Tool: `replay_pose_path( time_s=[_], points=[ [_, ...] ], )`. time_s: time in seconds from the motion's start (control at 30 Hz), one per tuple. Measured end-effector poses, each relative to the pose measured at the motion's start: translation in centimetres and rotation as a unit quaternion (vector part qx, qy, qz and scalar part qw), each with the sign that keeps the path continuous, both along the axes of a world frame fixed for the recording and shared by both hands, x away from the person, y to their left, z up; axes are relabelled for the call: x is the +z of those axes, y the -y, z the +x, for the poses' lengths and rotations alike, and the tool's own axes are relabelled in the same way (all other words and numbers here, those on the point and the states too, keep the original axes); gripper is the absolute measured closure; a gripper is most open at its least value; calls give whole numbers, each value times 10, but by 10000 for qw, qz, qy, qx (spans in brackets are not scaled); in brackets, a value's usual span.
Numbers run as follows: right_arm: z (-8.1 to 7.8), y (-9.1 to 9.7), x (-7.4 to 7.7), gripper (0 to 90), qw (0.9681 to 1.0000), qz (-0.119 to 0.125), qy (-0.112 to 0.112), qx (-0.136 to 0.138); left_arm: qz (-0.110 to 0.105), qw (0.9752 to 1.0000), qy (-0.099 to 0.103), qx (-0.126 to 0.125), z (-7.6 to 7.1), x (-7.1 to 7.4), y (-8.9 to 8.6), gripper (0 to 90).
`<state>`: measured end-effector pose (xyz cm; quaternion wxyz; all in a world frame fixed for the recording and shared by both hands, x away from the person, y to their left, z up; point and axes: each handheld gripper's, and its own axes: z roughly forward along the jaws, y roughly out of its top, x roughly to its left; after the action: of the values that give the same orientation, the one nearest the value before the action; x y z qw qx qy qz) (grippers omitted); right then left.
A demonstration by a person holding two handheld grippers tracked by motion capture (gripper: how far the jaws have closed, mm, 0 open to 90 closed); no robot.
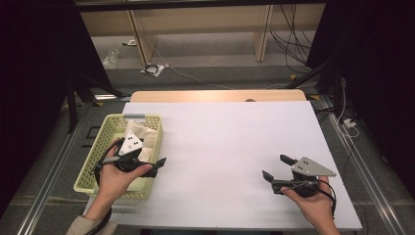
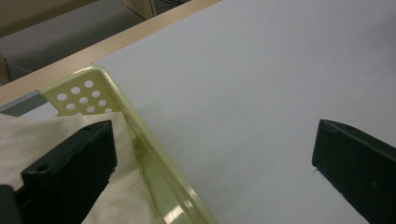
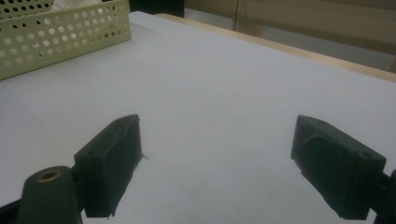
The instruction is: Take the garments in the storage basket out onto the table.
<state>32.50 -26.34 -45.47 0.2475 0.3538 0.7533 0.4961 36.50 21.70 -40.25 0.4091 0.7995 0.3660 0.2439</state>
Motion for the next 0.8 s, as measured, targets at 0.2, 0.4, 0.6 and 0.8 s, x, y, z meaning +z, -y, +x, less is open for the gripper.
replay_pose_path(
  time_s=[0.2,0.4,0.6,0.8],
  points=[
    [0,-1,0,171,10000,-11,2,3,13,9999,0,113,3,1,-7,0],
    [0,0,0,171,10000,-52,-38,-18,69,9996,-6,257,8,1,-15,0],
    [0,0,0,171,10000,-38,-31,-19,111,9992,-10,387,14,1,-22,0],
    [1,-1,-1,171,10000,-16,-23,-17,142,9983,-57,565,25,-1,-31,0]
  ],
)
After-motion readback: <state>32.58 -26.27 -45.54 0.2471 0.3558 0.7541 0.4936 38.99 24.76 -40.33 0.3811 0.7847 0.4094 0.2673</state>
